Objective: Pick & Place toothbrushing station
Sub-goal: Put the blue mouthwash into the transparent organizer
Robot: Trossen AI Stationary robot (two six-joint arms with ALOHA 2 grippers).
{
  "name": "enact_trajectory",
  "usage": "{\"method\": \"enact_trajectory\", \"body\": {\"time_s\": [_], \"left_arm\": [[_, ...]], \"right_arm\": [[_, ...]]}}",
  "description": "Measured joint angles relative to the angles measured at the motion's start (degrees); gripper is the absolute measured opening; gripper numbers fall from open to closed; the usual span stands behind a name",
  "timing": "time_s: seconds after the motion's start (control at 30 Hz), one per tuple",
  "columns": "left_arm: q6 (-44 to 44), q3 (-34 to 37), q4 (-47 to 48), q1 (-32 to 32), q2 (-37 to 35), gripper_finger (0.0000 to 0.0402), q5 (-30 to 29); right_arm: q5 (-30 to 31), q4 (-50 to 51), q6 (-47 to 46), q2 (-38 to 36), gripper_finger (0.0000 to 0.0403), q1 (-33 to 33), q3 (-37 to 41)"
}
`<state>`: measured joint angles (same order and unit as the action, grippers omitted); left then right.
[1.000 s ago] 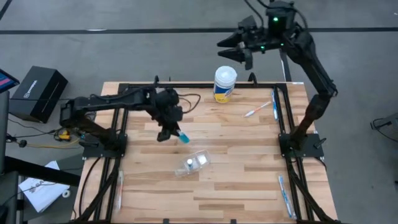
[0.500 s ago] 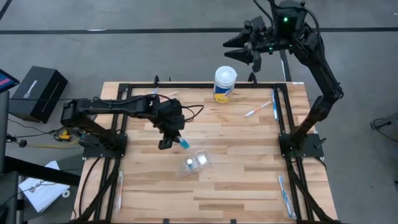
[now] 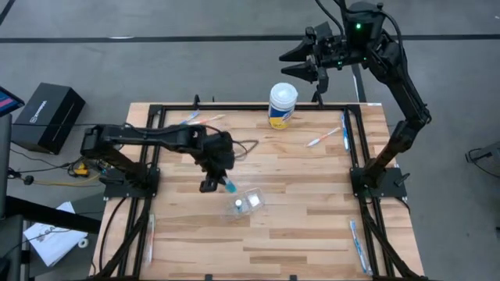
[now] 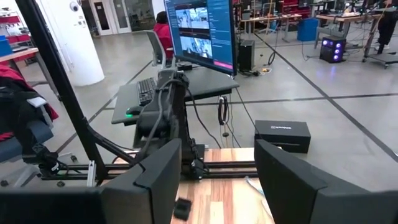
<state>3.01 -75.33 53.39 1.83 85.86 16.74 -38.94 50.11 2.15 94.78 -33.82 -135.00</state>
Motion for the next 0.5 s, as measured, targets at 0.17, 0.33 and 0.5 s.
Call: {"method": "enact_trajectory", "body": {"time_s": [0.17,0.33,0.5], "left_arm": [[2.7,-3.7,0.6,-1.9,4.8,0.0087,-0.9],[6.1,-8.2,1.5,-1.0,7.9,0.0087,-3.1],[10.0,-9.9,3.4,-0.7,9.6,0.0086,-3.1]], "right_arm": [[0.0,0.1,0.0,0.0,0.019,0.0,0.0],[0.0,0.2,-0.1,0.0,0.0188,0.1,0.0],[0.0,0.2,-0.2,0.0,0.0188,0.1,0.0]]}}
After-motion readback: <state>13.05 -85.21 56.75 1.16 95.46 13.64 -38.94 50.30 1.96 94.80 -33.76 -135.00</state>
